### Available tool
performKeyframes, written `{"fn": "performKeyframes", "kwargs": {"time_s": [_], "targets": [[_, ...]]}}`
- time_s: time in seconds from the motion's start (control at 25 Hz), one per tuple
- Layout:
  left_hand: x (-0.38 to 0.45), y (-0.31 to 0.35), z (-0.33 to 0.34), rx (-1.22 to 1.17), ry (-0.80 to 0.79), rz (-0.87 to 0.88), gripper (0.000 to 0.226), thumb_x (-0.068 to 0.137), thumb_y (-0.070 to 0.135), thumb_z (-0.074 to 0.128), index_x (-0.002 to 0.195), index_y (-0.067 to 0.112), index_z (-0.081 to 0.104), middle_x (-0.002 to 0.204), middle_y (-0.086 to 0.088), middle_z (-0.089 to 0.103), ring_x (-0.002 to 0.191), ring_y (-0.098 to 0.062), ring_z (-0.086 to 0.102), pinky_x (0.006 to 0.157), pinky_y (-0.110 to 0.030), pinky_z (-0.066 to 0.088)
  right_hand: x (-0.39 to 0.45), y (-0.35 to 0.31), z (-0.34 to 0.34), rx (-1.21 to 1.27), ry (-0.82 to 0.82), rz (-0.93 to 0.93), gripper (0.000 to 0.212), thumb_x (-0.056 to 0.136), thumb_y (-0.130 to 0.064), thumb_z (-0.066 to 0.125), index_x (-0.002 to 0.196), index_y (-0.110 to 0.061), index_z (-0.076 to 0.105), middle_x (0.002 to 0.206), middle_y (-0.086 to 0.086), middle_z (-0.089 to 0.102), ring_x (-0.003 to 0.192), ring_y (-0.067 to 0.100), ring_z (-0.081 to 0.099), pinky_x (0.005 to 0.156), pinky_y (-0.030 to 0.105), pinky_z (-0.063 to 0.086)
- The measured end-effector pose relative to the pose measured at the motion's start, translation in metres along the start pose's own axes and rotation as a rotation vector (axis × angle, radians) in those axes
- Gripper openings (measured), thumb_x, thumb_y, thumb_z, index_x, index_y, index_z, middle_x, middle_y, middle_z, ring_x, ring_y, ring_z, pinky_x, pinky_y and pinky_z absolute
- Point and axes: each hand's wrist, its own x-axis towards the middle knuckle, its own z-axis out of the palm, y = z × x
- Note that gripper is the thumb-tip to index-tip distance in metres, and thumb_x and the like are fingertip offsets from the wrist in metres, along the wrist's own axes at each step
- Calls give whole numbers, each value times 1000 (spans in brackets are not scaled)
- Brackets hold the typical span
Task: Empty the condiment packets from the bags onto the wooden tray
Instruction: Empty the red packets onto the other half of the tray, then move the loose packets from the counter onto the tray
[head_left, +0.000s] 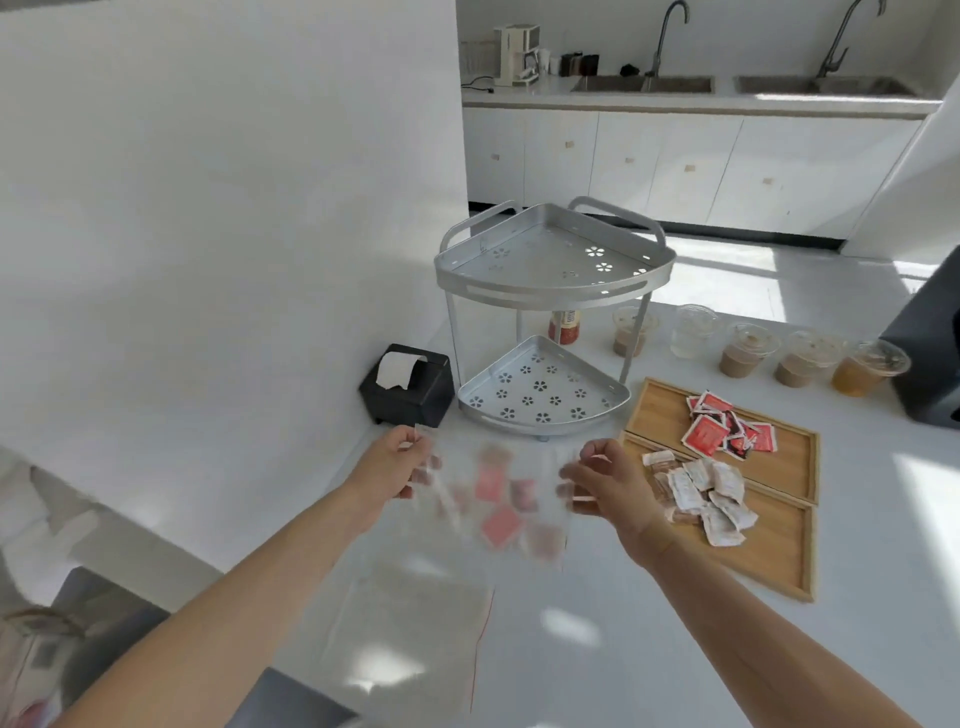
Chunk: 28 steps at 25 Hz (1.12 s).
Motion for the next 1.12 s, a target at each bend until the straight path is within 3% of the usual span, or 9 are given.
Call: {"fn": "performKeyframes", "kwargs": {"time_s": [0.12,0.2,0.4,0.6,0.72,0.88,1.12], "targets": [[1,-41,-37,97,109,-5,11,98,27,54,93,18,58,71,0,66,48,-11,52,46,-20,37,-4,22,45,-70,-38,57,30,89,-1,64,112,-16,52,89,12,64,66,25,64,53,32,54],[5,-68,-58,129,165,-12,12,98,27,54,91,19,59,65,0,61,45,-11,45,45,-21,36,-3,37,74,-141,-34,82,35,88,-1,63,116,-20,54,87,10,62,61,22,63,51,30,53],[23,-121,-97,233,237,-64,8,97,20,52,100,23,59,75,-3,63,59,-18,50,54,-28,40,7,68,128,-302,-43,135,33,87,3,59,112,-19,56,83,9,61,56,16,67,55,31,56],[40,-154,-113,333,206,-108,26,92,7,51,116,16,57,86,-8,61,69,-24,56,60,-28,44,24,95,159,-433,-14,214,32,87,3,56,113,-15,57,80,11,65,61,22,68,65,39,61],[43,-164,-113,450,206,-94,32,91,5,52,121,15,57,91,-8,63,81,-25,59,72,-31,48,32,105,168,-555,19,204,29,86,0,55,111,-14,58,78,10,68,64,24,69,67,43,63],[42,-175,-108,693,154,10,44,91,18,58,134,20,46,104,-4,59,102,-24,59,84,-36,50,33,116,172,-795,27,176,31,84,-9,63,111,-23,58,86,5,70,77,26,70,74,43,61],[44,-179,-104,912,174,41,42,94,34,53,134,23,45,115,-4,57,110,-24,56,79,-38,51,34,121,162,-1016,34,46,40,85,-31,69,122,-30,55,108,-6,65,95,15,63,68,29,49]]}}
